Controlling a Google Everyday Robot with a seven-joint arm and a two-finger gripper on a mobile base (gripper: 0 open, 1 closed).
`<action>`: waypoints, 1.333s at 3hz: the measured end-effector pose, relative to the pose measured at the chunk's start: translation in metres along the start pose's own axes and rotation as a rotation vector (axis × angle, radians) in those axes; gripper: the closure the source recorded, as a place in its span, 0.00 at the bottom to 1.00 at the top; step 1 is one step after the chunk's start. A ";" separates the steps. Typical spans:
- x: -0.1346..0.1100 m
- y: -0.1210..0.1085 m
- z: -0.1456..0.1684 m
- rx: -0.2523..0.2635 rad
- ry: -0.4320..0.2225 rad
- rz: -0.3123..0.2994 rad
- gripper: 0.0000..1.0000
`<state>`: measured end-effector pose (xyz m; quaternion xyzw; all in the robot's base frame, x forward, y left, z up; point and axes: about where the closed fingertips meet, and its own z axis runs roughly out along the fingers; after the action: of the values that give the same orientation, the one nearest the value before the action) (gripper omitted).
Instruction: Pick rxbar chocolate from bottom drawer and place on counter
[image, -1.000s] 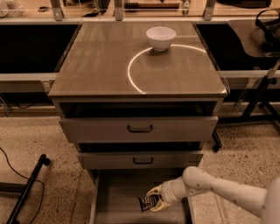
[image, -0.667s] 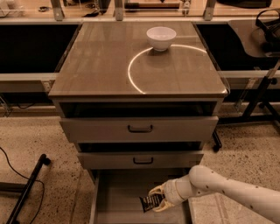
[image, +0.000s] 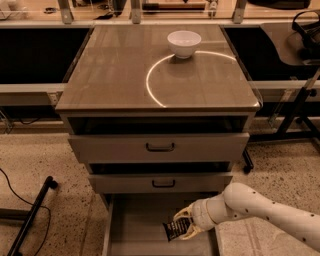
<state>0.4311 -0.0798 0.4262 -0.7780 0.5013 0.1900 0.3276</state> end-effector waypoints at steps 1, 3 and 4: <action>-0.016 -0.012 -0.031 0.022 0.015 -0.027 1.00; -0.073 -0.061 -0.140 0.128 0.079 -0.132 1.00; -0.104 -0.085 -0.188 0.161 0.044 -0.187 1.00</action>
Offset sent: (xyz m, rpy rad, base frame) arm 0.0212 -0.0424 0.1844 -0.0607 -0.2361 -0.0294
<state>0.4576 -0.1194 0.6518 -0.7964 0.4474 0.1008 0.3943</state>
